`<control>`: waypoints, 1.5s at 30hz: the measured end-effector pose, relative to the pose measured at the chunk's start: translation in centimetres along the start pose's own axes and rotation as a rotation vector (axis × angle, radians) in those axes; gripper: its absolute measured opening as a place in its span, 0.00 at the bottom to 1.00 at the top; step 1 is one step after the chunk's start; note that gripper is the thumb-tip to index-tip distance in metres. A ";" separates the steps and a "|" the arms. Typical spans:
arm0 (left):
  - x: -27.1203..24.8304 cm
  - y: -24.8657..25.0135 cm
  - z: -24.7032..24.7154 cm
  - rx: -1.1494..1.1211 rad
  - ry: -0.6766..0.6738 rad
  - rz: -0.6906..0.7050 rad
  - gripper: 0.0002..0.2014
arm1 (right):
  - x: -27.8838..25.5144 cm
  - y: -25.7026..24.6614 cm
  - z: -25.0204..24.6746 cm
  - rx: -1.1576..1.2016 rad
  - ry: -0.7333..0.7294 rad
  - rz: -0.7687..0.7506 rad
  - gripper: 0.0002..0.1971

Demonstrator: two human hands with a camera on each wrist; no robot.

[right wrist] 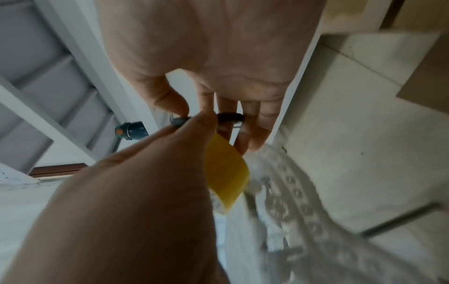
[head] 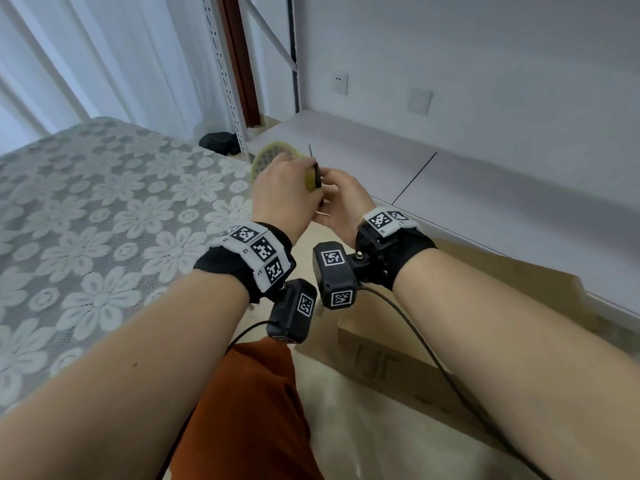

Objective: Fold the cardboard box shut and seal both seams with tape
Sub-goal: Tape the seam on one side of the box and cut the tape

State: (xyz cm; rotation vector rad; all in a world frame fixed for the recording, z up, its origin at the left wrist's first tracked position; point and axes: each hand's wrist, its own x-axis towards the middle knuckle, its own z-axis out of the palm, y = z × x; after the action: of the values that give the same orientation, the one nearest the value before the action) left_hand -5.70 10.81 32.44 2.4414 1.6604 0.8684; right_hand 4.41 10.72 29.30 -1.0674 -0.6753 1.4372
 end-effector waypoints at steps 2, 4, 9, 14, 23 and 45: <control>-0.4 1.6 1.6 -0.072 -0.104 0.035 0.20 | 0.1 -0.1 -2.9 -0.042 0.098 -0.009 0.12; -1.0 3.3 3.6 -0.243 -0.180 0.024 0.21 | -0.2 -0.2 -6.3 -0.129 0.215 -0.028 0.14; -2.7 5.5 8.6 -0.777 -0.461 -0.381 0.43 | -1.1 0.2 -15.6 -0.772 0.525 -0.001 0.21; -4.0 6.0 12.0 -1.016 -0.647 -0.667 0.19 | -3.1 0.9 -22.0 -1.323 0.456 0.257 0.15; -4.0 6.5 12.7 -1.137 -0.604 -0.880 0.05 | -4.4 2.7 -24.3 -1.908 0.326 0.046 0.06; -4.5 4.3 13.7 -1.231 -0.939 -0.544 0.10 | -5.2 2.0 -18.8 -0.684 0.219 0.115 0.21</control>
State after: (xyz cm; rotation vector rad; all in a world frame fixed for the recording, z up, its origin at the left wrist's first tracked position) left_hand 3.32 8.62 20.63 1.1147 0.8563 0.3243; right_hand 19.88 2.15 20.86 -1.7880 -0.9889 1.1756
